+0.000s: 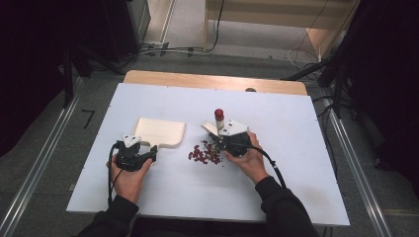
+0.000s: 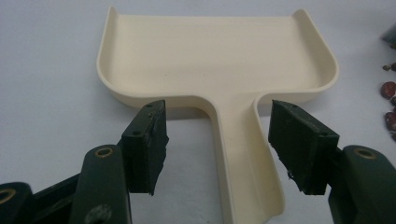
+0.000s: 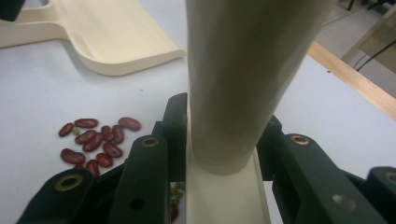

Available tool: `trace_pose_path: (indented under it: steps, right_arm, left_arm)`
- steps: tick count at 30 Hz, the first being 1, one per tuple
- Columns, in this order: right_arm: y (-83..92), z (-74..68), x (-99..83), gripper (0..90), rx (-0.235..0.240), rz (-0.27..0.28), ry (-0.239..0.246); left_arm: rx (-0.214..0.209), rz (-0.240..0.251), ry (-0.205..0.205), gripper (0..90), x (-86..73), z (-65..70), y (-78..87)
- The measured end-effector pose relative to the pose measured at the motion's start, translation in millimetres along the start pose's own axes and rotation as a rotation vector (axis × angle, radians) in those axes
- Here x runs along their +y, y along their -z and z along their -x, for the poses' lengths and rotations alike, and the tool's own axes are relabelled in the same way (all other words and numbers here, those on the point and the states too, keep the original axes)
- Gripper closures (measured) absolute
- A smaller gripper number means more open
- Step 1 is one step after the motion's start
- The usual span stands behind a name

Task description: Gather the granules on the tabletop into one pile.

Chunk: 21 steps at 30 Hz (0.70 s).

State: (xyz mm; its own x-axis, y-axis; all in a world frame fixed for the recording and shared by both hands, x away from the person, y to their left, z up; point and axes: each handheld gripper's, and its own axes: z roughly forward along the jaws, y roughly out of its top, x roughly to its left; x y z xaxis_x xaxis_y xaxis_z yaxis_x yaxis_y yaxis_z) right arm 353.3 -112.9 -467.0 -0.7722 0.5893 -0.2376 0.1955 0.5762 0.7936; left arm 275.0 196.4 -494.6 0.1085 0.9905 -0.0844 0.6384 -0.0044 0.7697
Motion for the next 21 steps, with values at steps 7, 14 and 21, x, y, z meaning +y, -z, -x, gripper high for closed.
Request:
trace_pose_path:
  steps: [7,14,21]
  right_arm:
    - [0.3,-3.4,1.0,64.4,-0.004,0.010,0.032]
    - [15.2,18.4,1.8,64.3,0.038,0.073,-0.076]
    - [27.3,37.3,-6.8,64.3,0.270,0.116,-0.215]
  left_arm:
    - [0.000,-0.001,-0.002,38.7,-0.2,-0.4,0.1]
    - [-0.001,-0.002,0.000,38.6,-0.2,-1.1,-0.4]
    - [-0.001,0.001,0.002,38.7,-0.2,-1.2,-0.9]
